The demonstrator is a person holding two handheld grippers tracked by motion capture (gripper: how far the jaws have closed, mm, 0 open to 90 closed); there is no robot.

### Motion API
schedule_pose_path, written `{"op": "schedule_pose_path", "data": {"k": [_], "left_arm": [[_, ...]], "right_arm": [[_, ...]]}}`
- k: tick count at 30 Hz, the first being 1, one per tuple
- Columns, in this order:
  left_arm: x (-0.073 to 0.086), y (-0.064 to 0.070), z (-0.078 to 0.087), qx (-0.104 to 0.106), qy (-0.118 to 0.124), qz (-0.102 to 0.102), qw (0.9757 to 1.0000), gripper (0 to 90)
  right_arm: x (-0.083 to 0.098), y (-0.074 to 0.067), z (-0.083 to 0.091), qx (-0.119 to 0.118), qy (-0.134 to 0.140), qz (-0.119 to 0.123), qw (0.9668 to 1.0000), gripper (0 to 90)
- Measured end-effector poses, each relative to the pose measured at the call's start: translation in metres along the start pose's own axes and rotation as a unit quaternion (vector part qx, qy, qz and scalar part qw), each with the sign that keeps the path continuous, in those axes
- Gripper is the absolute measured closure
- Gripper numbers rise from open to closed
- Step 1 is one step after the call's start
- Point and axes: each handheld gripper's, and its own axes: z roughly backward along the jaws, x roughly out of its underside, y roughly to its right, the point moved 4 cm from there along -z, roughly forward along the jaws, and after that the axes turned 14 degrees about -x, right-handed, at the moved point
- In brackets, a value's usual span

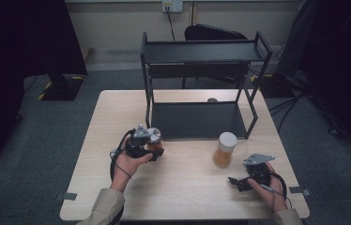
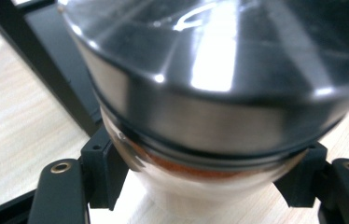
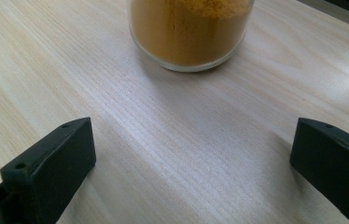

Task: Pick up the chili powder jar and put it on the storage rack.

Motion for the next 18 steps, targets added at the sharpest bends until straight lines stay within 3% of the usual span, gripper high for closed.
{"op": "schedule_pose_path", "data": {"k": [3, 11, 18], "left_arm": [[-0.007, 0.001, -0.001, 0.006, 0.004, 0.002, 1.0000, 30.0], [-0.031, 0.009, -0.004, 0.002, -0.001, -0.017, 0.9999, 30.0], [-0.047, 0.010, -0.006, 0.005, -0.001, -0.010, 0.9999, 30.0]], "right_arm": [[0.000, 0.000, 0.000, 0.000, 0.000, 0.000, 1.0000, 0.0], [0.000, 0.000, 0.000, 0.000, 0.000, 0.000, 1.0000, 0.0], [0.000, 0.000, 0.000, 0.000, 0.000, 0.000, 1.0000, 0.0]]}}
